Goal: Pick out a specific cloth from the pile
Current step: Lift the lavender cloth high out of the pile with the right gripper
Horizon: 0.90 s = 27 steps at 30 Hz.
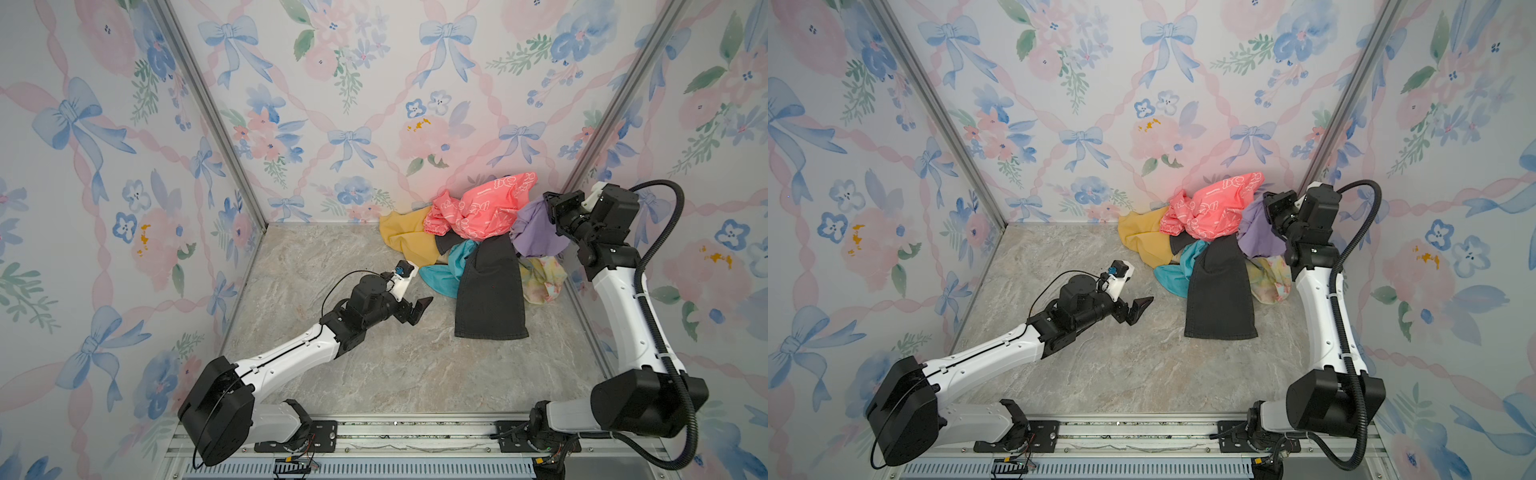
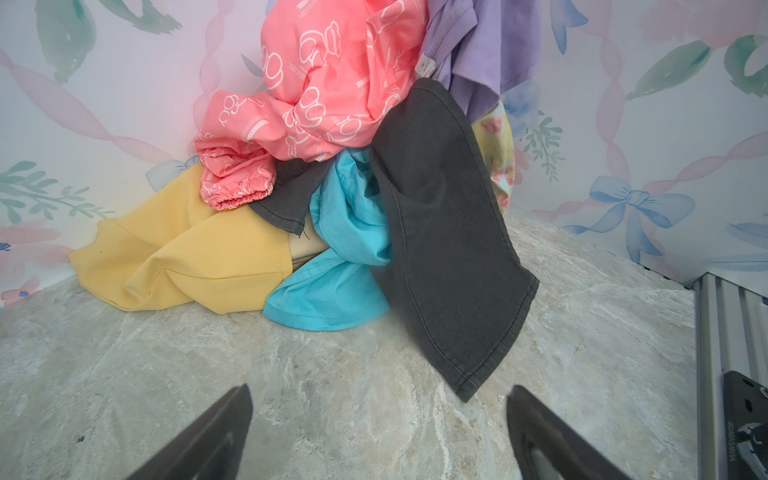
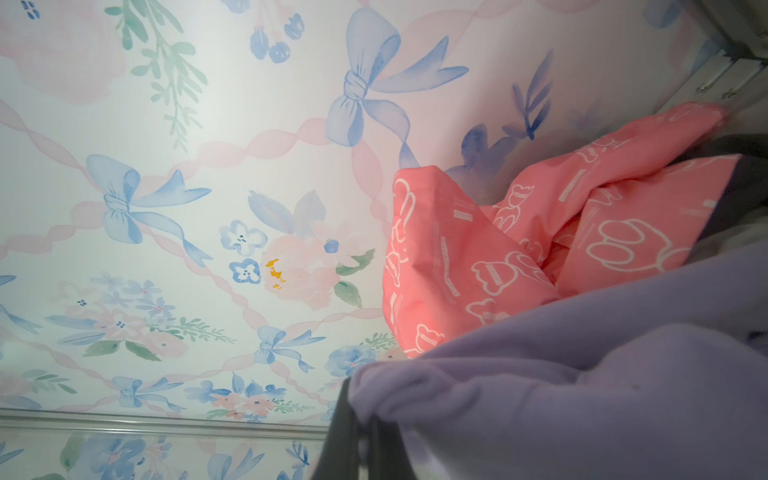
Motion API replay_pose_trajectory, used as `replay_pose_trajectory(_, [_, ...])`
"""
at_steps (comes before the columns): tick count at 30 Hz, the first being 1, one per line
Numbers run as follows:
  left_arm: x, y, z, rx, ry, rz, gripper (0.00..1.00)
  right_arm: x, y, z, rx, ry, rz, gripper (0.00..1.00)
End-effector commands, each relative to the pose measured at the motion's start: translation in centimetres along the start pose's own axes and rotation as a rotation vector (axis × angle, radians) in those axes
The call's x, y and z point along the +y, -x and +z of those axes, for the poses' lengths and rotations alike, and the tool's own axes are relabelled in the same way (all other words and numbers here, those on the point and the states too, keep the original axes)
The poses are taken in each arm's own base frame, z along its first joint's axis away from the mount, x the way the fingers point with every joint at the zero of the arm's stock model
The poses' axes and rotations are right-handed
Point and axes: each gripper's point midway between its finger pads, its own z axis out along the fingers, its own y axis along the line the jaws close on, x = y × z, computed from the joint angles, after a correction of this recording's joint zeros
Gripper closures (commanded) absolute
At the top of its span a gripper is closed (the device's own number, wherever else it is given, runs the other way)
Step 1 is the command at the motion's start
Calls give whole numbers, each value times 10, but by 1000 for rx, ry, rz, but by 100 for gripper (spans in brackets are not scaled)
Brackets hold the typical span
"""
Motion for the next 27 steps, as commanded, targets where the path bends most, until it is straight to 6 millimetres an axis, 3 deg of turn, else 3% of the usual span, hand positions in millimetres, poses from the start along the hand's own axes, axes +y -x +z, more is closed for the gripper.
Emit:
replay_pose_trajectory(1, [2,-5,3,14,14,-10,3,87,31,-26,-103,231,-105,100])
replay_pose_trajectory(27, [3,-19,18,50,20,-43,4,190,53,-52,-87,343,-360,100])
